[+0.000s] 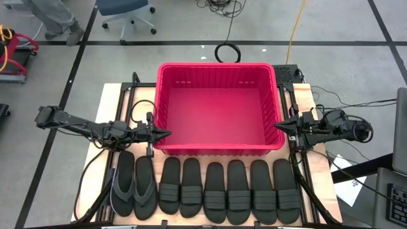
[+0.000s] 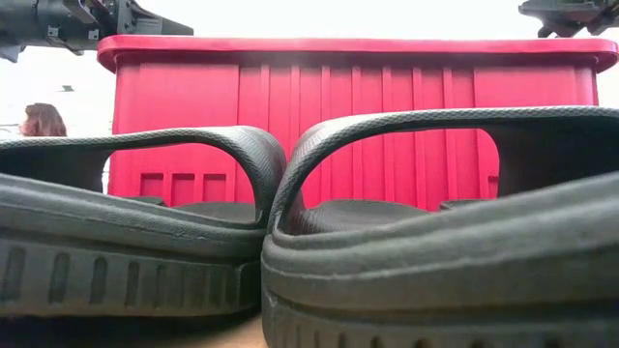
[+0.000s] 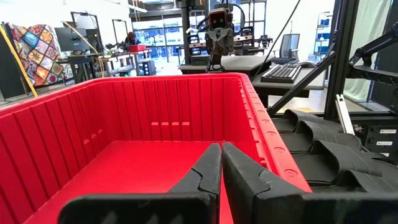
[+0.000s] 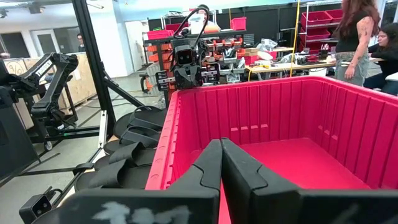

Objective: Pick and place slides into bin

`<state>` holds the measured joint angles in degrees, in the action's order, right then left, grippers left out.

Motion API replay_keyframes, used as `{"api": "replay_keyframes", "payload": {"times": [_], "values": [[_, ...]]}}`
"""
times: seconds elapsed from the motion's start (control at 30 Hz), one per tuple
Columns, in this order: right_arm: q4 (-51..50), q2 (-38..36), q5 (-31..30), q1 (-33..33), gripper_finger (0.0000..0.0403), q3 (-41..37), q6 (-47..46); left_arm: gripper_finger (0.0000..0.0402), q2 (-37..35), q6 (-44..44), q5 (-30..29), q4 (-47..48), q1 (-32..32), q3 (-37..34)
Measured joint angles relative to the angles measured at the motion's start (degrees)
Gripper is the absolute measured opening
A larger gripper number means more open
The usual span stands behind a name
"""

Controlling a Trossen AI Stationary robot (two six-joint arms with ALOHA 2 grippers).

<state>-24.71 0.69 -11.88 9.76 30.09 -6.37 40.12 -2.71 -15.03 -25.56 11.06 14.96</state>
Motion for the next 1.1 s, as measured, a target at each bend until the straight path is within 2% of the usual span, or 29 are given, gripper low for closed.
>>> {"api": "replay_keyframes", "payload": {"times": [0.1, 0.27, 0.37, 0.47, 0.6, 0.7, 0.77, 0.83, 0.93, 1.1], "values": [[0.86, 0.02, -0.03, -0.02, 0.0, 0.01, -1.6, 0.0021, 0.0, 0.0, 0.0, -0.01, -0.01, 0.0], [1.79, 0.04, 1.91, 0.0, 0.0, 0.02, -12.11, 0.0021, 0.0, 0.01, 0.0, 0.0, 0.01, 0.0], [4.66, 0.04, 1.59, 0.0, 0.0, 0.0, -15.33, 0.0021, -0.02, 0.01, 0.0, -0.01, -0.01, 0.0], [6.96, 0.04, 1.42, 0.0, 0.0, 0.02, -13.56, 0.0021, -0.02, -0.01, 0.0, 0.0, 0.01, 0.0], [15.58, 1.88, -3.11, -0.02, 0.0, 0.02, -9.62, 0.0021, 0.0, -0.01, 0.0, -0.02, 0.0, 0.01], [24.93, 5.41, -2.9, 0.0, 0.0007, 0.99, -4.07, 0.0021, -0.02, -0.01, 0.0, -0.02, -0.01, 0.0], [25.32, 9.25, -2.98, 0.0, 0.0019, 4.1, -2.3, 0.0021, 0.0, 0.0, 0.02, -0.05, 0.0, 0.0], [19.51, 14.52, -3.03, -0.02, 0.0035, 9.71, -1.19, 0.0021, -0.01, -0.01, 0.0, -0.09, 0.0, 0.0], [0.33, 23.5, -0.93, 0.0, 0.0066, 23.37, -4.77, 0.0021, 0.0, -0.01, 0.0, -0.09, 0.01, 0.0], [-33.64, 39.32, 12.6, 0.01, 0.0117, 48.29, -11.19, 0.0021, 0.0, -0.01, 0.0, -0.31, -0.01, 0.0]]}}
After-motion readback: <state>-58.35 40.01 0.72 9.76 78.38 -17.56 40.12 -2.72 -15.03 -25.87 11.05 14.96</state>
